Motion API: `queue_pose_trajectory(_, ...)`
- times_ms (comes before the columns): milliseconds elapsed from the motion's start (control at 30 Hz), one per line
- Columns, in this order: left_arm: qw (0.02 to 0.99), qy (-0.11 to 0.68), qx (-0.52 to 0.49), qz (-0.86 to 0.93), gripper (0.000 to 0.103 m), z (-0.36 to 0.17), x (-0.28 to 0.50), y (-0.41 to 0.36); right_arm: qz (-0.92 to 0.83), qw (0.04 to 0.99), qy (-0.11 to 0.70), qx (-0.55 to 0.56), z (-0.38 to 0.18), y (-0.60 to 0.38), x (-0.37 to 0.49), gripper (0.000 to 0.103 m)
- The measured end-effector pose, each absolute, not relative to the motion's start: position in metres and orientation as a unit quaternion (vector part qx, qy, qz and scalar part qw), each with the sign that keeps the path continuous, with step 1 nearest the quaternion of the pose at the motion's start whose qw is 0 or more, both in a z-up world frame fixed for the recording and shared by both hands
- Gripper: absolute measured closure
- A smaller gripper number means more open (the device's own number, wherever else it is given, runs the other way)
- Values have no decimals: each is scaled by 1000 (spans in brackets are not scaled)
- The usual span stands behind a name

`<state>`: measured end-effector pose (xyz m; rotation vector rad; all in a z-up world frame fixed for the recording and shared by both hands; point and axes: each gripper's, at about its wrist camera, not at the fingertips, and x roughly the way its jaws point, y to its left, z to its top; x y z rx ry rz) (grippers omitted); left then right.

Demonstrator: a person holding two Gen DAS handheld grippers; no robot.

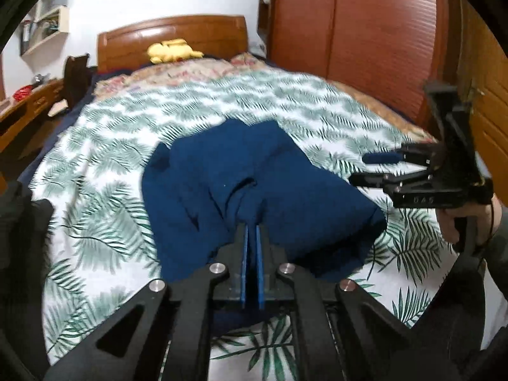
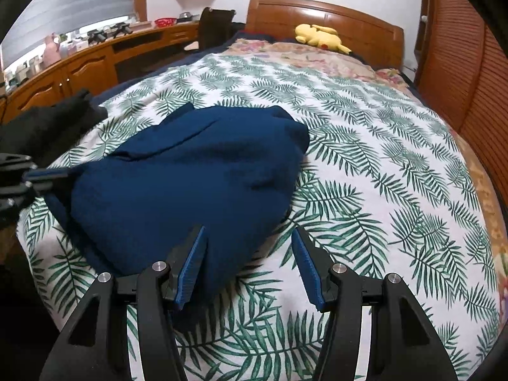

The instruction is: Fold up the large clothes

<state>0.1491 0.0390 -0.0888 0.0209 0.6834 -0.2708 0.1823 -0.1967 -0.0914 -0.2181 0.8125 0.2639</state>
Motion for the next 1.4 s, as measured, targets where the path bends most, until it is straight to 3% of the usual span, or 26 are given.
queue_pose_trajectory(200, 955, 287, -14, -78, 101, -61, 113, 92, 148, 905, 385, -105, -85, -186, 183, 46)
queue_pose_trajectory(367, 945, 319, -51, -52, 101, -91, 100, 127, 181, 903, 377, -100, -81, -162, 191, 46)
queue_pose_trajectory(933, 940, 329, -52, -68, 100, -102, 106, 113, 215, 875, 422, -96, -119, -129, 211, 46)
queue_pose_trajectory(1167, 942, 326, -67, -49, 92, -94, 78, 118, 204, 878, 416, -120, -114, -131, 230, 46)
queue_pose_trajectory(1300, 936, 342, -72, -41, 85, -102, 64, 116, 193, 884, 412, -110, -115, -140, 266, 31)
queue_pose_trajectory(1400, 931, 358, -66, -33, 81, -113, 67, 112, 181, 884, 419, -101, -120, -145, 298, 29)
